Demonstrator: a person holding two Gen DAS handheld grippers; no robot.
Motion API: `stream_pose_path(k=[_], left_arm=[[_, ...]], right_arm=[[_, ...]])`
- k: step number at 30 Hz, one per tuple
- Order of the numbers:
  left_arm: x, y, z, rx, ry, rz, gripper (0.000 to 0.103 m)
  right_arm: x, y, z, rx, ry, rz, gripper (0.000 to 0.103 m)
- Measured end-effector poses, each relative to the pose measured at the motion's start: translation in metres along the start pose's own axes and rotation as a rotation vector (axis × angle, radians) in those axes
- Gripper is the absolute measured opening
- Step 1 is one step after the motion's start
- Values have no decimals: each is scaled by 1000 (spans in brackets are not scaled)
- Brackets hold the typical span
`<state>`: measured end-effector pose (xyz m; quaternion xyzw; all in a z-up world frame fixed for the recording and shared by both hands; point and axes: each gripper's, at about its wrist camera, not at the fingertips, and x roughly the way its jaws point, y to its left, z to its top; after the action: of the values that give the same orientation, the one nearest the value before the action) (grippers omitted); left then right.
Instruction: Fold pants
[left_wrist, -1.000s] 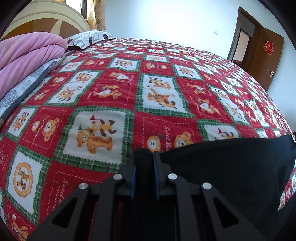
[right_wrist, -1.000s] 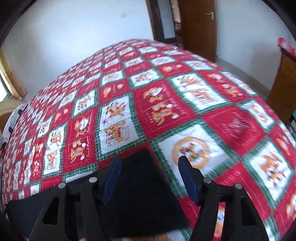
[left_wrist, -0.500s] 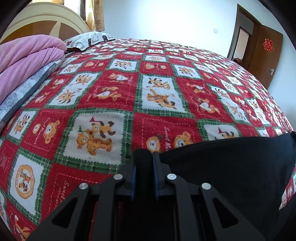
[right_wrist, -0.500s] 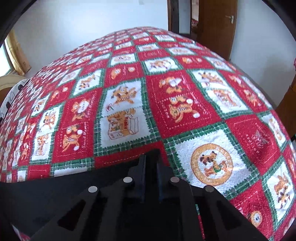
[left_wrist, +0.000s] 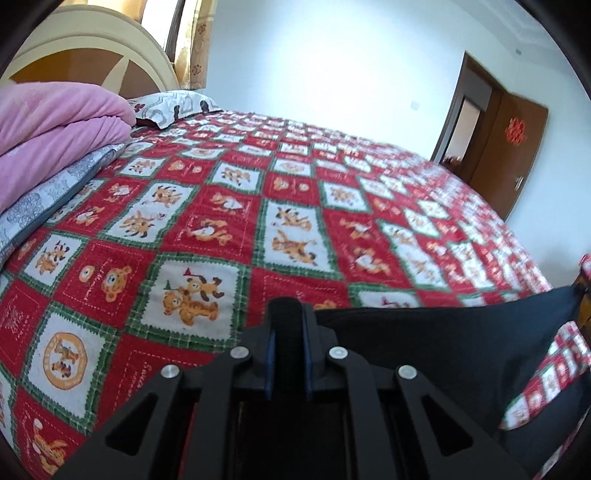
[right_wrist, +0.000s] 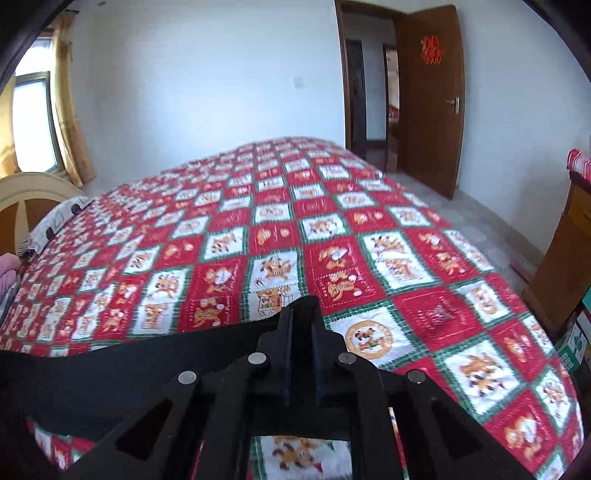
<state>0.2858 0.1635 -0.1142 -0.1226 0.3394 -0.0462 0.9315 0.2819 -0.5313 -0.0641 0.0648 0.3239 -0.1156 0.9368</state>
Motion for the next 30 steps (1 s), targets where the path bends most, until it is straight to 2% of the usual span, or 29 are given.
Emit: stream_pose_path(k=[6, 14, 23, 30], left_arm=[[-32, 9, -6, -88, -56, -99, 12], [-73, 14, -30, -107, -103, -176, 12], [-96, 27, -70, -117, -102, -217, 12], [-104, 32, -105, -87, -76, -228, 12]], right_arm=[[-49, -11, -17, 28, -74, 12, 8], [-114, -36, -57, 94, -135, 33, 8], [-165, -67, -124, 180, -122, 38, 5], [-187, -81, -171, 219, -76, 19, 5]])
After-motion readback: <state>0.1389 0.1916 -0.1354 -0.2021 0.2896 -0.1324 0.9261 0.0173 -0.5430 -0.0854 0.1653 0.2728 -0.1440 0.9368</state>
